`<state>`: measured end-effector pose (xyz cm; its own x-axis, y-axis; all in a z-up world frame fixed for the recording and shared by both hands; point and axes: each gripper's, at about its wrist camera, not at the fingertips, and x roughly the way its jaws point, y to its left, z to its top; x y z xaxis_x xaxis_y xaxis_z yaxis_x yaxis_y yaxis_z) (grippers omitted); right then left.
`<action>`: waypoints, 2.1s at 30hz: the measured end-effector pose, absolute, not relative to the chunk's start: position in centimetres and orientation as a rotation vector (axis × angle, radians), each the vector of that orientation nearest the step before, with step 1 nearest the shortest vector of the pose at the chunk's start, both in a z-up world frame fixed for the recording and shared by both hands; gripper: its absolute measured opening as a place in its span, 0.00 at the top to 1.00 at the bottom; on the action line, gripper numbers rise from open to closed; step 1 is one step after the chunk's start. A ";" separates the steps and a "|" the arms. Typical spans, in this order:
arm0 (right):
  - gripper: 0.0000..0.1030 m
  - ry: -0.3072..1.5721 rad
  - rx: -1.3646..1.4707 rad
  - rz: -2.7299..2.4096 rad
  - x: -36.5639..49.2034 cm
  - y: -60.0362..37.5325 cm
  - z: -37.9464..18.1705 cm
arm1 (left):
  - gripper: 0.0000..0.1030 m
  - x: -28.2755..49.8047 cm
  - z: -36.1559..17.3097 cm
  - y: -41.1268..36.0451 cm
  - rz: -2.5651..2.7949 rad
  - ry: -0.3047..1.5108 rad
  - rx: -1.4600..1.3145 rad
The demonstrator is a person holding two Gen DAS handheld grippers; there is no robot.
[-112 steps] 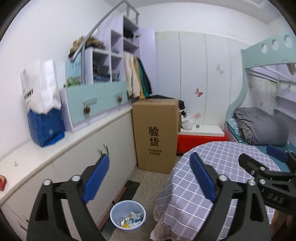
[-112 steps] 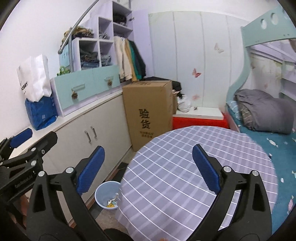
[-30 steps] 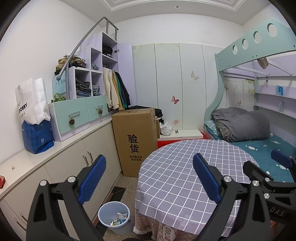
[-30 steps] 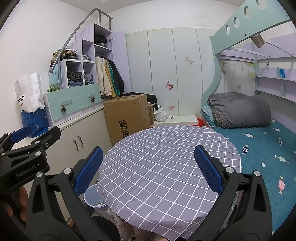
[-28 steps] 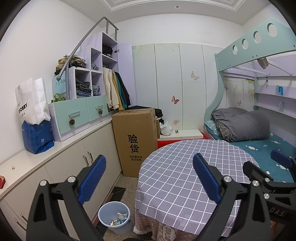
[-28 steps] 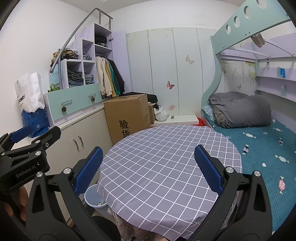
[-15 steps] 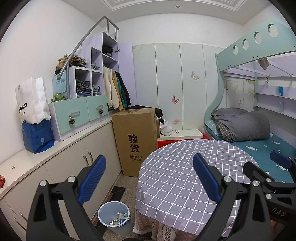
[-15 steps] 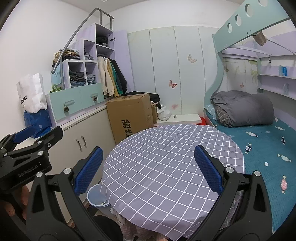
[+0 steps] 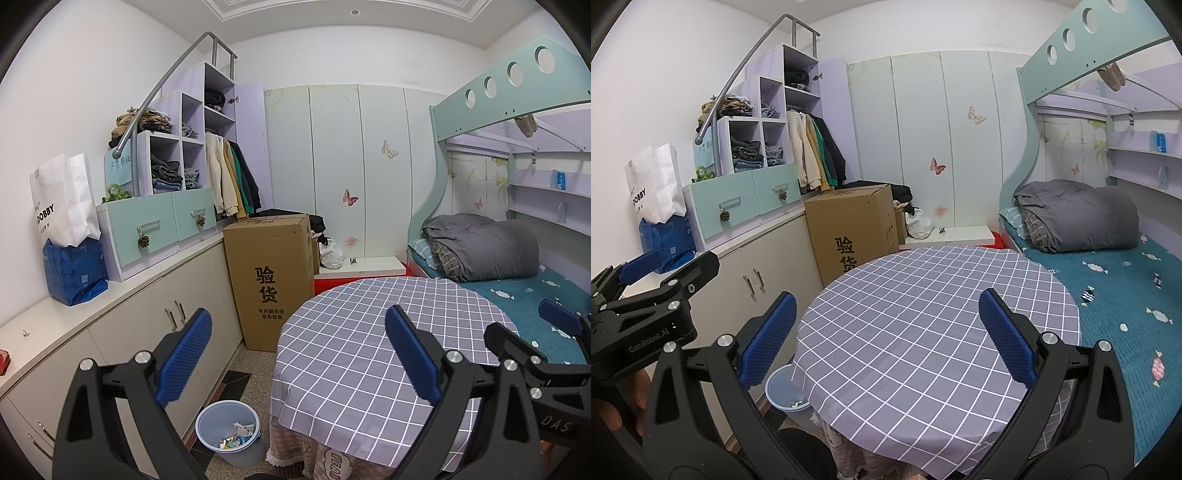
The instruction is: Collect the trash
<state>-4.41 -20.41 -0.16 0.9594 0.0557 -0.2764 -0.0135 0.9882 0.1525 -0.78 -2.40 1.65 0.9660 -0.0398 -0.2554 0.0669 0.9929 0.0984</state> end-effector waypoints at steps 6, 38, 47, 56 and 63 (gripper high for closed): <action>0.06 0.284 0.150 0.036 -4.4 -20.4 -0.1 | 0.10 -0.8 1.7 -2.4 -0.054 0.257 0.108; 0.06 0.301 0.153 0.044 -4.2 -20.9 -0.7 | 0.10 -0.6 1.1 -2.4 -0.054 0.270 0.111; 0.06 0.307 0.154 0.046 -4.1 -20.9 -1.0 | 0.10 -0.7 1.1 -2.5 -0.053 0.271 0.110; 0.06 0.311 0.153 0.046 -4.1 -20.9 -1.2 | 0.10 -0.7 1.0 -2.5 -0.053 0.272 0.112; 0.06 0.311 0.153 0.046 -4.1 -20.9 -1.2 | 0.10 -0.6 1.2 -2.5 -0.055 0.273 0.112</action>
